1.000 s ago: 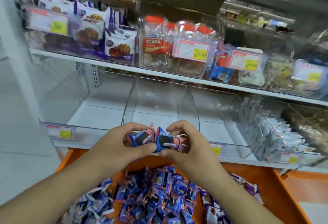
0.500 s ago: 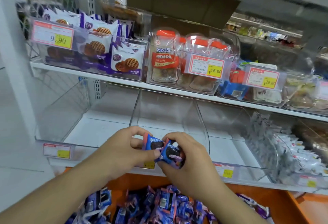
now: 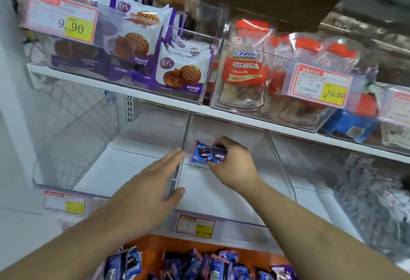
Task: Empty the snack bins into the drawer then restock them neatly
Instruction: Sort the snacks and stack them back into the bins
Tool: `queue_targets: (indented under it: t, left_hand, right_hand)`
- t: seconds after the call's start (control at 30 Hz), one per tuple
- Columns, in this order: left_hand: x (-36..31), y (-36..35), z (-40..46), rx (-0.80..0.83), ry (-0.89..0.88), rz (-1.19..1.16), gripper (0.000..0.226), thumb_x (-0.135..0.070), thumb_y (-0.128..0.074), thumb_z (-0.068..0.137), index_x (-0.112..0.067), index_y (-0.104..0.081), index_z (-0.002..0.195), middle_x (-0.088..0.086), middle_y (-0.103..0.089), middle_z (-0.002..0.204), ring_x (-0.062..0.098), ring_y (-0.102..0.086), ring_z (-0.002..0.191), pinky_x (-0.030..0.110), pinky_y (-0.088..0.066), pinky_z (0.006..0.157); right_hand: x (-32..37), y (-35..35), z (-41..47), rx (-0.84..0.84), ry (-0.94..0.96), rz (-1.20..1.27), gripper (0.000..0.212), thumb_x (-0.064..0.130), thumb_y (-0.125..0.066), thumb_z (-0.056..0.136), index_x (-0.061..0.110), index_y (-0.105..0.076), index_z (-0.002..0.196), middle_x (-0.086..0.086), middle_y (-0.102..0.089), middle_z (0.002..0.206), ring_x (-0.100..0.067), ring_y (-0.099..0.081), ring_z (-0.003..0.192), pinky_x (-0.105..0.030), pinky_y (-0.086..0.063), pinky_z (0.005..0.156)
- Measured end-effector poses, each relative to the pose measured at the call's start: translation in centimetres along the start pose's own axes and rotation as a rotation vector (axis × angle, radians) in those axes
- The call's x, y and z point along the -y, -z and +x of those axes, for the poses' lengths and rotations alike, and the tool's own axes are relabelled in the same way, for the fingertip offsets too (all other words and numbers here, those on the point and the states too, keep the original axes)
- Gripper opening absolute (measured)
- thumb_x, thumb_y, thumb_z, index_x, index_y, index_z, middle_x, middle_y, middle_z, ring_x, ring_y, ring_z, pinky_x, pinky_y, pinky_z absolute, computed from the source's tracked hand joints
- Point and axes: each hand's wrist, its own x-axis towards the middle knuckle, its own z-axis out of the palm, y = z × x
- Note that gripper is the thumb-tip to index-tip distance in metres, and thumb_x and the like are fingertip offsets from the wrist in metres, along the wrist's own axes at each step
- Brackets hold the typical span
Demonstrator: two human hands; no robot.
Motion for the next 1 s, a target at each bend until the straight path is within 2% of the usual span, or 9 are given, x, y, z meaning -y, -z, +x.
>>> queue_targets:
  t: [0.17,0.33,0.37,0.47,0.53,0.67,0.73,0.87,1.0]
  left_hand:
    - [0.8,-0.8,-0.1,0.004,-0.015,-0.010,0.080,-0.054,-0.048,0.103,-0.060,0.013,0.155,-0.053,0.011,0.152,-0.023,0.003,0.145,0.005,-0.005,0.113]
    - [1.3,-1.1,0.1,-0.001,-0.034,-0.033,0.079,-0.055,-0.044,0.103,-0.064,0.018,0.151,-0.056,0.017,0.149,-0.029,0.007,0.139,-0.002,0.000,0.106]
    - [1.4,-1.1,0.1,-0.003,-0.038,-0.038,0.079,-0.055,-0.045,0.103,-0.064,0.018,0.151,-0.057,0.018,0.149,-0.029,0.006,0.140,-0.002,-0.001,0.106]
    - [1.5,-1.2,0.0,0.004,-0.051,-0.056,0.080,-0.055,-0.046,0.103,-0.067,0.017,0.150,-0.057,0.018,0.149,-0.024,0.003,0.144,0.006,-0.007,0.114]
    - [1.6,-1.2,-0.1,0.005,-0.060,-0.041,0.080,-0.055,-0.046,0.103,-0.066,0.018,0.150,-0.056,0.018,0.149,-0.022,0.001,0.146,0.009,-0.009,0.116]
    - [1.6,-1.1,-0.3,0.009,-0.064,-0.025,0.081,-0.056,-0.046,0.102,-0.068,0.020,0.148,-0.059,0.020,0.145,-0.021,0.002,0.147,0.012,-0.010,0.118]
    - [1.6,-1.2,-0.3,0.011,-0.066,-0.028,0.081,-0.056,-0.047,0.102,-0.069,0.019,0.147,-0.060,0.020,0.144,-0.021,0.002,0.147,0.013,-0.010,0.119]
    - [1.5,-1.2,-0.3,0.013,-0.062,-0.032,0.080,-0.056,-0.046,0.102,-0.067,0.018,0.149,-0.060,0.020,0.144,-0.025,0.004,0.143,0.013,-0.010,0.121]
    - [1.4,-1.3,-0.3,0.006,-0.064,-0.025,0.080,-0.057,-0.044,0.102,-0.069,0.021,0.146,-0.059,0.019,0.146,-0.026,0.003,0.141,0.011,-0.012,0.117]
  right_hand:
    - [-2.1,-5.1,4.0,0.067,0.011,-0.061,0.033,0.023,-0.080,0.076,0.026,-0.062,0.104,0.003,-0.065,0.103,-0.022,-0.062,0.090,-0.033,-0.054,0.076]
    - [-3.1,-6.5,4.7,0.113,-0.004,-0.015,0.045,0.026,-0.087,0.076,0.026,-0.064,0.115,0.002,-0.064,0.108,-0.019,-0.061,0.091,-0.030,-0.052,0.078]
    - [-3.2,-6.4,4.6,0.123,-0.014,0.007,0.049,0.024,-0.088,0.076,0.025,-0.065,0.119,0.000,-0.063,0.110,-0.018,-0.061,0.091,-0.028,-0.052,0.079]
    - [-3.5,-5.7,3.9,0.130,-0.050,0.086,0.054,0.018,-0.089,0.077,0.022,-0.067,0.126,-0.001,-0.059,0.114,-0.003,-0.057,0.081,-0.002,-0.042,0.071]
    - [-3.7,-5.2,3.3,0.135,-0.089,0.090,0.049,0.014,-0.085,0.083,0.020,-0.066,0.127,0.000,-0.057,0.114,-0.003,-0.057,0.082,0.003,-0.038,0.066]
    - [-4.2,-4.3,2.9,0.124,-0.134,0.026,0.032,0.004,-0.065,0.087,0.017,-0.065,0.117,-0.004,-0.062,0.116,-0.019,-0.058,0.093,-0.011,-0.040,0.069]
    - [-4.5,-4.0,2.8,0.111,-0.145,0.046,0.033,0.004,-0.066,0.086,0.019,-0.065,0.114,-0.002,-0.065,0.114,-0.020,-0.061,0.094,-0.021,-0.045,0.077]
    - [-4.9,-3.7,3.0,0.055,-0.150,0.099,0.031,0.004,-0.073,0.083,0.027,-0.065,0.103,0.006,-0.070,0.099,-0.019,-0.067,0.090,-0.031,-0.057,0.077]
    - [-5.6,-4.1,4.1,0.049,-0.128,-0.031,0.031,0.012,-0.078,0.082,0.032,-0.063,0.102,0.003,-0.063,0.097,-0.020,-0.062,0.088,-0.038,-0.058,0.078]
